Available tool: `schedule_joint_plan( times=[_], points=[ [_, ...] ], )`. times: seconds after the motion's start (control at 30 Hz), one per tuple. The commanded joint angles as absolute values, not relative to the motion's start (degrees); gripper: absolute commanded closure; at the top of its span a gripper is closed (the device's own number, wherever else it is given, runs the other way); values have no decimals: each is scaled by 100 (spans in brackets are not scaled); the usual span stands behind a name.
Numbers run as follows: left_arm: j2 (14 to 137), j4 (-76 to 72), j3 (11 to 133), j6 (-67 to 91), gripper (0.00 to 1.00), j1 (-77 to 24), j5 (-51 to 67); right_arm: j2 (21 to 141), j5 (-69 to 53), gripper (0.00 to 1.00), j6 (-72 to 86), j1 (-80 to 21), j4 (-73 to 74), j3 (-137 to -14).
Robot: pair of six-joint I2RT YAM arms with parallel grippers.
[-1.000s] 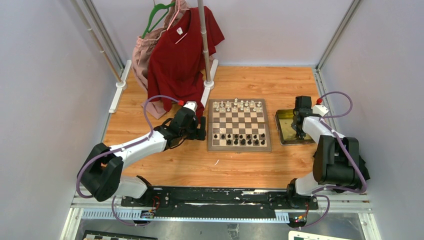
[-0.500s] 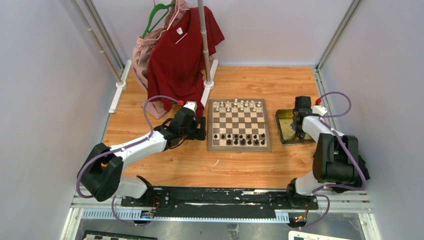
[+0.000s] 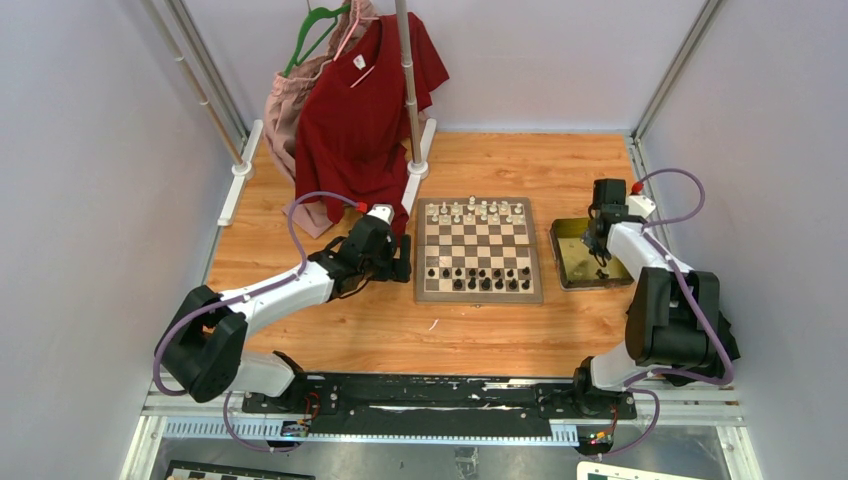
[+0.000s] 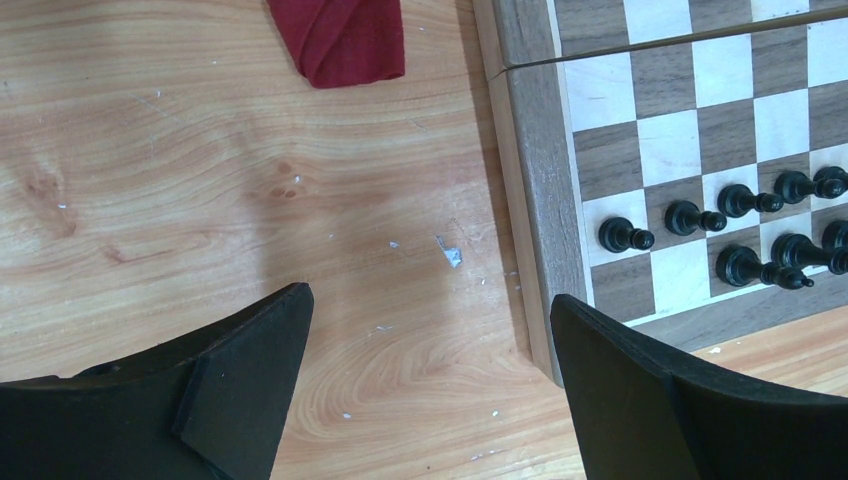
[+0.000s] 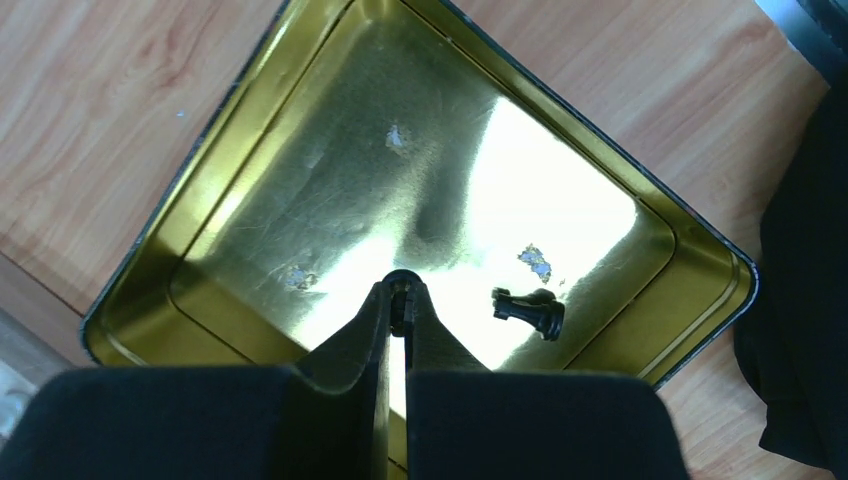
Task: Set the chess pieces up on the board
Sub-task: Pick up the chess piece from the storage box, then place the chess piece on the chessboard.
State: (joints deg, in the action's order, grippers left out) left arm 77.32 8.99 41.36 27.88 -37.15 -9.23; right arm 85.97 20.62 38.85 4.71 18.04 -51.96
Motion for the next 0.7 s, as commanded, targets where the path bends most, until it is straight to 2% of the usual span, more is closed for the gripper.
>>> schedule_joint_plan(
  times=[0.0, 0.17, 0.5, 0.67],
  points=[
    [7774, 955, 4313, 2785, 5, -3722, -976, 8464, 1969, 100, 3704, 343, 2108, -5483],
    [7749, 996, 4316, 2849, 5, -3721, -1082, 8415, 1833, 100, 3306, -63, 2186, -5746],
    [7597, 1409, 4383, 3030, 5, -3719, -1527, 8754, 1545, 100, 2019, -2473, 3007, -7146],
    [7386, 1567, 4326, 3135, 5, -3718, -1683, 8977, 1129, 100, 1838, -3326, 3324, -7577]
  ],
)
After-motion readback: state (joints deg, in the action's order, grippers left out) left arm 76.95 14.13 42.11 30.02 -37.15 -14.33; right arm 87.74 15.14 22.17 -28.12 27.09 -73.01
